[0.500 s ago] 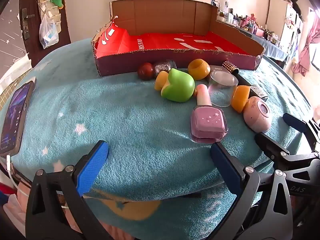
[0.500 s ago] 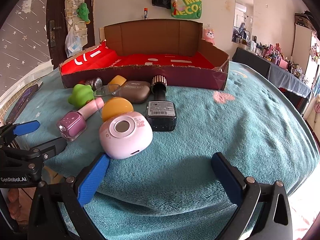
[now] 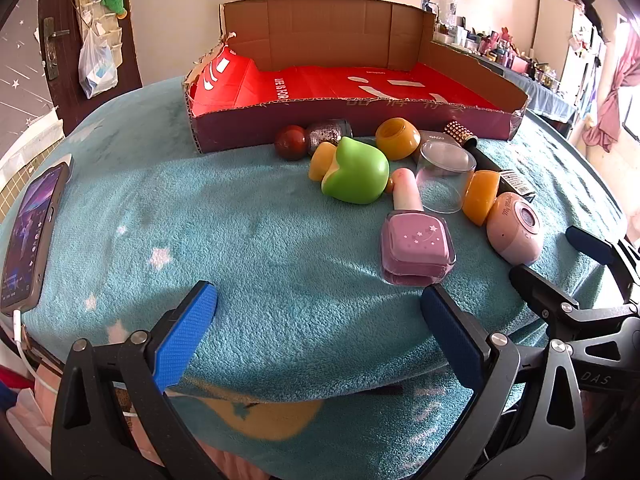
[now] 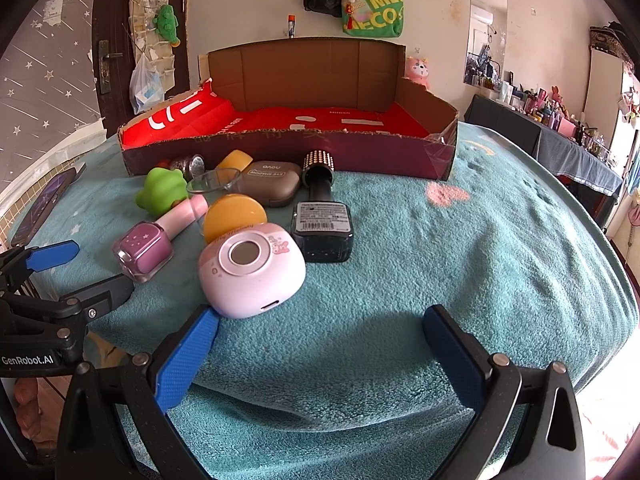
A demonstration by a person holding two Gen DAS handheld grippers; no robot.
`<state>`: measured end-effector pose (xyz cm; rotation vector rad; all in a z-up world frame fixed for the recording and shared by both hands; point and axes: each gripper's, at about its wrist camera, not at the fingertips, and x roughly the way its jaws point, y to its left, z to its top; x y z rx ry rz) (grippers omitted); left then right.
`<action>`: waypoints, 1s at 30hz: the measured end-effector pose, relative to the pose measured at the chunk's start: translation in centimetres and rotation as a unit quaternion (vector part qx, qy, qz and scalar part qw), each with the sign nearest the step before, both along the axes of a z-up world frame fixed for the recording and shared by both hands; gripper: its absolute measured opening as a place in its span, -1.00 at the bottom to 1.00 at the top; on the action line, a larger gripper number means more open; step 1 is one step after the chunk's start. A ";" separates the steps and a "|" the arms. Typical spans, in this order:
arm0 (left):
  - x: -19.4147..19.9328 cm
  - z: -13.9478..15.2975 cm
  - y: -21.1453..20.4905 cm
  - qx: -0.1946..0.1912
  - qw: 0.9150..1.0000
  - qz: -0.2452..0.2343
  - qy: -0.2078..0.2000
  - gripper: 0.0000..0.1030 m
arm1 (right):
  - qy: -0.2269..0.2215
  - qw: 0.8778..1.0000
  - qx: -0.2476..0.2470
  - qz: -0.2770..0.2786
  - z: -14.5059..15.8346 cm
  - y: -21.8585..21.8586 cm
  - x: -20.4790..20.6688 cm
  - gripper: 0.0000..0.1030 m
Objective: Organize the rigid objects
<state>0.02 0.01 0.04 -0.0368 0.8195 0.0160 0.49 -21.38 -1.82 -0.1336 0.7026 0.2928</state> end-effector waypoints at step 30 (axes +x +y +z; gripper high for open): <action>0.0 0.4 -0.4 0.001 1.000 -0.003 0.003 0.98 | 0.002 1.000 0.004 0.005 0.2 0.0 0.1 1.00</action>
